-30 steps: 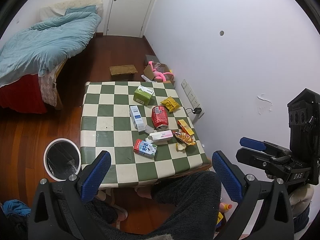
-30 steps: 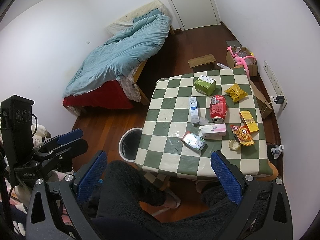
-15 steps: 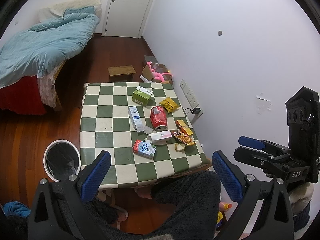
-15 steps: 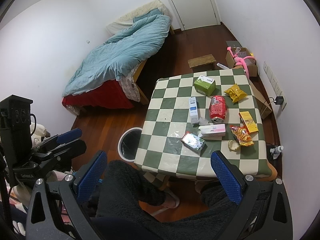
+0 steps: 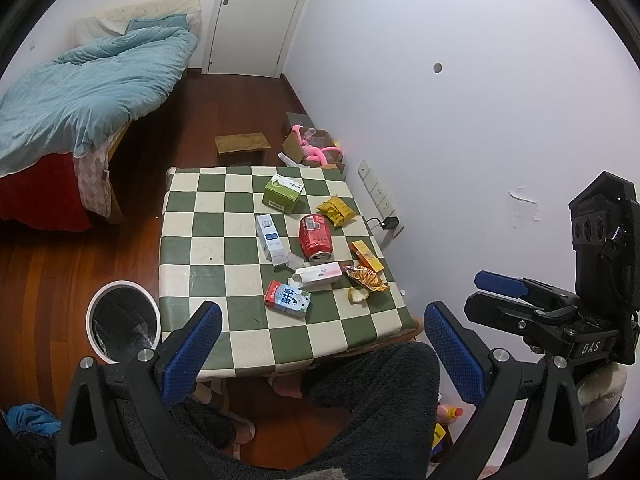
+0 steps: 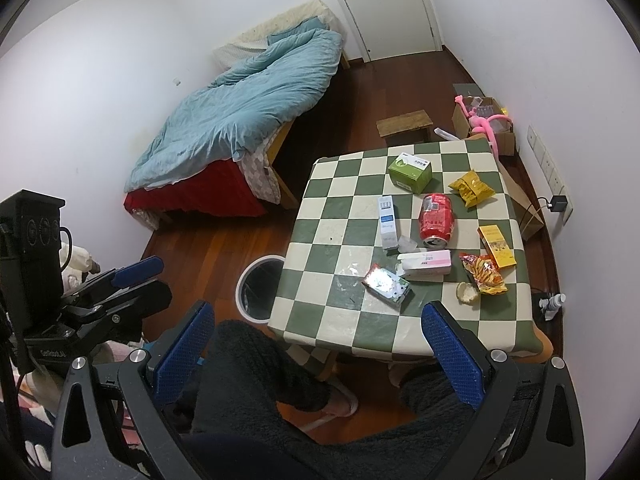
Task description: Collect trash
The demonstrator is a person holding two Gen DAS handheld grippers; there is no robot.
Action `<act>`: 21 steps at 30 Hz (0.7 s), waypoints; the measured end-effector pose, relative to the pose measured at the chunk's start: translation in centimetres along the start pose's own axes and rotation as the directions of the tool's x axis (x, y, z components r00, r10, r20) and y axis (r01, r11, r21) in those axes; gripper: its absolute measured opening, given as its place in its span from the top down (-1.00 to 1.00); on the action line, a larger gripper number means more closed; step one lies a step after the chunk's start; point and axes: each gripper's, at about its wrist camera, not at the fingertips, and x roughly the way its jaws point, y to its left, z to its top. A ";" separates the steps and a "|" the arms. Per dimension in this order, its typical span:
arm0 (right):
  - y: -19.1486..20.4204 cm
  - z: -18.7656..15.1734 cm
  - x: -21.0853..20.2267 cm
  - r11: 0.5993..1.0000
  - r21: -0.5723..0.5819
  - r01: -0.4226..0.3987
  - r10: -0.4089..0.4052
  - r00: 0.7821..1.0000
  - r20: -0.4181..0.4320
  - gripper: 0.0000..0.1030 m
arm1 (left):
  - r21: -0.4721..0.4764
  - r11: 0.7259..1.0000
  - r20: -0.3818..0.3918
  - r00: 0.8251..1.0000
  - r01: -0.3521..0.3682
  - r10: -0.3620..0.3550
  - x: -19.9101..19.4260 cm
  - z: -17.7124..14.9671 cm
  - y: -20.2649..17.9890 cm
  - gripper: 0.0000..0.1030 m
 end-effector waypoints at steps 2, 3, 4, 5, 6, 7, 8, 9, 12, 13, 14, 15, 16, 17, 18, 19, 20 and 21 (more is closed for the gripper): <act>0.1 0.0 0.1 1.000 0.000 0.000 0.000 1.000 -0.001 -1.00 | 0.001 1.000 0.000 1.000 -0.001 0.001 0.0 0.1 -0.2 -1.00; 0.0 0.0 0.1 1.000 0.000 0.000 0.000 1.000 -0.002 -1.00 | 0.000 1.000 0.001 1.000 -0.001 0.001 0.0 0.2 -0.2 -1.00; 0.0 0.0 0.1 1.000 0.001 0.000 0.000 1.000 -0.002 -1.00 | 0.001 1.000 0.000 1.000 -0.001 0.001 0.1 0.2 -0.3 -1.00; 0.0 -0.1 0.1 1.000 -0.001 -0.001 0.001 1.000 -0.001 -1.00 | 0.001 1.000 0.000 1.000 -0.002 0.002 0.1 0.3 -0.4 -1.00; 0.0 -0.1 0.1 1.000 -0.002 0.000 0.000 1.000 -0.001 -1.00 | 0.001 1.000 0.001 1.000 -0.001 0.001 0.1 0.3 -0.3 -1.00; 0.1 -0.1 0.1 1.000 -0.001 0.000 0.000 1.000 0.000 -1.00 | 0.001 1.000 0.001 1.000 -0.001 0.001 0.0 0.2 -0.2 -1.00; 0.0 -0.1 0.1 1.000 -0.001 -0.002 0.002 1.000 -0.001 -1.00 | 0.001 1.000 0.001 1.000 -0.001 0.001 0.0 0.2 -0.2 -1.00; 0.1 -0.1 0.2 1.000 -0.002 -0.002 0.002 1.000 -0.001 -1.00 | 0.000 1.000 0.000 1.000 0.001 -0.001 0.0 0.2 -0.2 -1.00; 0.1 -0.1 0.1 1.000 -0.002 -0.001 0.001 1.000 -0.002 -1.00 | 0.002 1.000 0.001 1.000 0.000 0.000 0.0 0.2 -0.2 -1.00; 0.2 -0.1 0.2 1.000 -0.002 -0.002 0.002 1.000 -0.002 -1.00 | 0.001 1.000 0.001 1.000 0.001 -0.001 -0.1 0.2 -0.1 -1.00; 0.2 -0.1 0.1 1.000 -0.002 -0.002 0.002 1.000 0.000 -1.00 | 0.000 1.000 0.002 1.000 0.001 -0.001 -0.1 0.2 -0.1 -1.00; 0.0 0.1 -0.1 1.000 -0.002 -0.004 0.004 1.000 -0.001 -1.00 | 0.001 1.000 0.002 1.000 0.001 -0.001 0.0 0.2 -0.2 -1.00; 0.0 0.1 -0.1 1.000 -0.002 -0.006 0.006 1.000 -0.001 -1.00 | 0.001 1.000 0.002 1.000 0.001 -0.001 -0.1 0.1 -0.1 -1.00; -0.1 0.1 -0.1 1.000 0.001 -0.009 0.009 1.000 0.003 -1.00 | 0.001 1.000 0.002 1.000 -0.001 0.001 0.0 0.2 -0.1 -1.00; -0.1 0.1 -0.1 1.000 0.006 -0.008 0.008 1.000 0.007 -1.00 | 0.001 1.000 0.000 1.000 -0.008 0.008 0.2 0.2 -0.2 -1.00; -0.4 0.1 -0.1 1.000 0.021 -0.002 0.002 1.000 0.015 -1.00 | -0.001 1.000 -0.001 1.000 -0.023 0.023 0.5 0.4 -0.2 -1.00; -0.8 0.2 -0.1 0.999 0.036 0.010 -0.010 1.000 0.023 -1.00 | -0.003 0.999 0.001 0.999 -0.050 0.050 1.1 0.6 -0.2 -1.00; -1.6 0.2 0.1 0.997 0.060 0.040 -0.042 0.998 0.038 -1.00 | -0.004 0.997 0.001 0.997 -0.082 0.082 1.6 0.7 -0.1 -1.00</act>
